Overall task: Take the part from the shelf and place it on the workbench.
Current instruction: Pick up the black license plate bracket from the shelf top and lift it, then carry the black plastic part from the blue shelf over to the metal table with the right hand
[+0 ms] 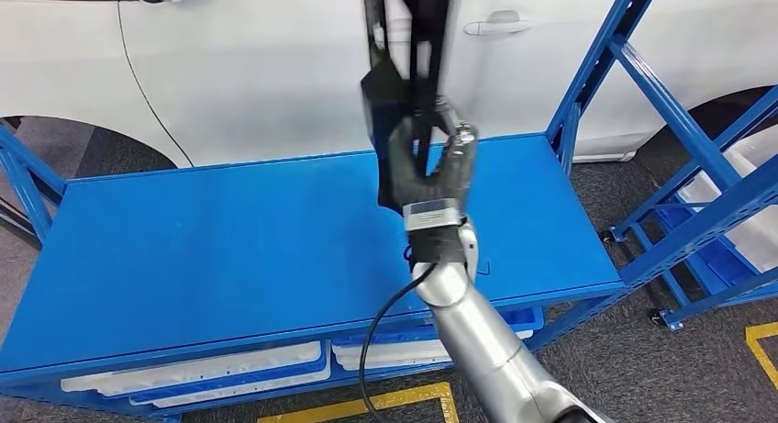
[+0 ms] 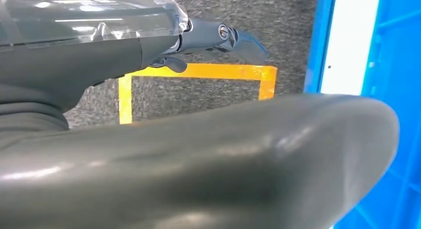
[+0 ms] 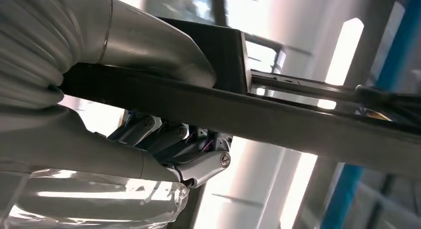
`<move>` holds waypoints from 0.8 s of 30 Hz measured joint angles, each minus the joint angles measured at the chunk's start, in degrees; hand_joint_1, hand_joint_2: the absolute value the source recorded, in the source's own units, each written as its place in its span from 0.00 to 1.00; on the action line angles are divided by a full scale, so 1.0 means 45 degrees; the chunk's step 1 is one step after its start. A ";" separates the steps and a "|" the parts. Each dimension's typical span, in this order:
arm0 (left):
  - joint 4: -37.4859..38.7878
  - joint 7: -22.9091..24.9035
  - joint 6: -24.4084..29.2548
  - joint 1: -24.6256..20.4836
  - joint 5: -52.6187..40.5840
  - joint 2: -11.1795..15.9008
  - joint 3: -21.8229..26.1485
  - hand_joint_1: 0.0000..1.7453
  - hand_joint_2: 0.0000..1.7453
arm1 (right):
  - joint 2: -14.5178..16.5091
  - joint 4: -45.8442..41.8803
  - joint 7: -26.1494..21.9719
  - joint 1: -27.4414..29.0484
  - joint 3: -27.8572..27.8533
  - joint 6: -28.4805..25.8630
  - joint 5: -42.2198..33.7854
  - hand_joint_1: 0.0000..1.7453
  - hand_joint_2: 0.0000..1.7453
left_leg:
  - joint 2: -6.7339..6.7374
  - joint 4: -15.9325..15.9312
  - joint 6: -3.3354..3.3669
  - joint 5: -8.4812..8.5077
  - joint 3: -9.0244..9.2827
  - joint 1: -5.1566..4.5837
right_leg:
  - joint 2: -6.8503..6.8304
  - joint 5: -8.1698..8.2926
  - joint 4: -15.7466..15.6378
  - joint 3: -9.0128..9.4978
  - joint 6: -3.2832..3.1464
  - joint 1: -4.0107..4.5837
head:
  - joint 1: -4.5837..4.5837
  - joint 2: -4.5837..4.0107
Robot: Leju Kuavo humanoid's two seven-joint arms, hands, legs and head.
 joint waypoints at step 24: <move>0.0000 0.2126 -0.0352 -0.0125 0.0044 -0.0051 0.0729 0.00 0.00 | -0.2481 -0.7064 0.0131 0.1739 0.1229 0.8282 -0.9039 1.00 1.00 | 0.0023 -0.0138 -0.0097 0.0073 0.0217 -0.0090 | -0.0052 0.1692 -0.3709 0.1750 -0.0201 0.0097 | -0.0047 -0.0001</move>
